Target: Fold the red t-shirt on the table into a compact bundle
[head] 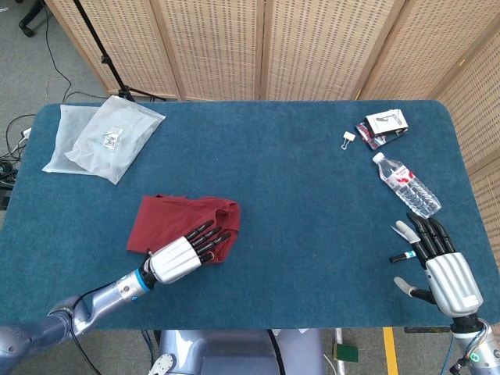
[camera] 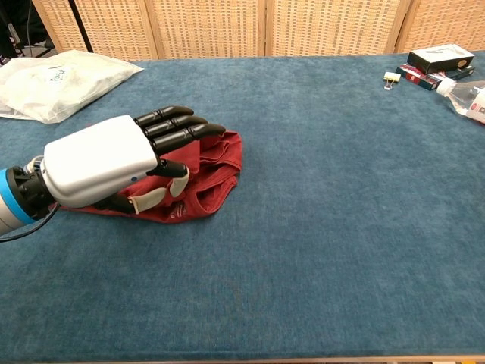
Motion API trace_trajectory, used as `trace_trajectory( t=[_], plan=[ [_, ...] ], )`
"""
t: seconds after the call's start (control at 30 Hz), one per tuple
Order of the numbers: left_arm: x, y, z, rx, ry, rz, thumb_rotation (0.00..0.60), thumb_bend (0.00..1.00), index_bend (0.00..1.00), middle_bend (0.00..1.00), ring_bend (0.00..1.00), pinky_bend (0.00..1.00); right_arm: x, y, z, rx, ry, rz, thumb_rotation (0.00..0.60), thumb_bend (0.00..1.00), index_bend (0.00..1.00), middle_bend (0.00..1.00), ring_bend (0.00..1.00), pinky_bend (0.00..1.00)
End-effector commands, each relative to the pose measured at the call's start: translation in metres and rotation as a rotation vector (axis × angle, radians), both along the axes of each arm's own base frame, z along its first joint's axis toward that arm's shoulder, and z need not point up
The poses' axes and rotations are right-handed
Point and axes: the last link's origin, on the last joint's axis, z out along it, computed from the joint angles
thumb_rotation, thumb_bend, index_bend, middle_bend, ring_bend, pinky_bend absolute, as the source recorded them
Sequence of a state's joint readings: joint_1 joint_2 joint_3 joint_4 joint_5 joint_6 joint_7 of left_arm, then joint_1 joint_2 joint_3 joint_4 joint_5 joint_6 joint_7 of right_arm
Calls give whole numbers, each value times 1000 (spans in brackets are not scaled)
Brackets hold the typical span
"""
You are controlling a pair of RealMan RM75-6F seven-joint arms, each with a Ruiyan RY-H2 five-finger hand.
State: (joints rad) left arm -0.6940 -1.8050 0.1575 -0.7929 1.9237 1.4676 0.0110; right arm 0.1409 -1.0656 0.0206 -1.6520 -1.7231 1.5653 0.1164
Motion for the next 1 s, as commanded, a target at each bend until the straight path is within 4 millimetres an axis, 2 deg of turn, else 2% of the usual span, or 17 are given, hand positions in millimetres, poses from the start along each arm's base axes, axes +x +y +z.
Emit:
trace_trajectory(
  t=[0.03,0.17,0.43,0.53,0.6,0.63,0.8,1.0],
  plan=[
    [0,-2,-2,-1,4,-16,600,458,731,0,0,0,0,0,0,0,-1,-1,600,0,0,0,0,0],
    [3,-4,-2,-3,-24,-36,600,426,715,0,0,0,0,0,0,0,-2,0,600,0,0,0,0,0],
    [5,-8,-7,-35,-56,-23,600,282,432,0,0,0,1,1,0,0,0,4,600,0,0,0,0,0],
    [4,-8,-8,-30,-66,1,600,236,254,0,0,0,0,1,0,0,1,3,600,0,0,0,0,0],
    [3,-5,-8,-7,-61,22,600,213,82,0,0,0,0,2,0,0,0,3,600,0,0,0,0,0],
    [3,-4,-8,-3,-63,30,600,208,28,0,0,0,0,2,0,1,0,3,600,0,0,0,0,0],
    [9,0,1,16,-122,58,600,203,0,0,0,0,0,2,1,-1,-1,4,600,0,0,0,0,0],
    [16,12,22,50,-222,110,600,203,0,0,0,0,1,2,1,1,-1,5,600,0,0,0,0,0]
  ],
)
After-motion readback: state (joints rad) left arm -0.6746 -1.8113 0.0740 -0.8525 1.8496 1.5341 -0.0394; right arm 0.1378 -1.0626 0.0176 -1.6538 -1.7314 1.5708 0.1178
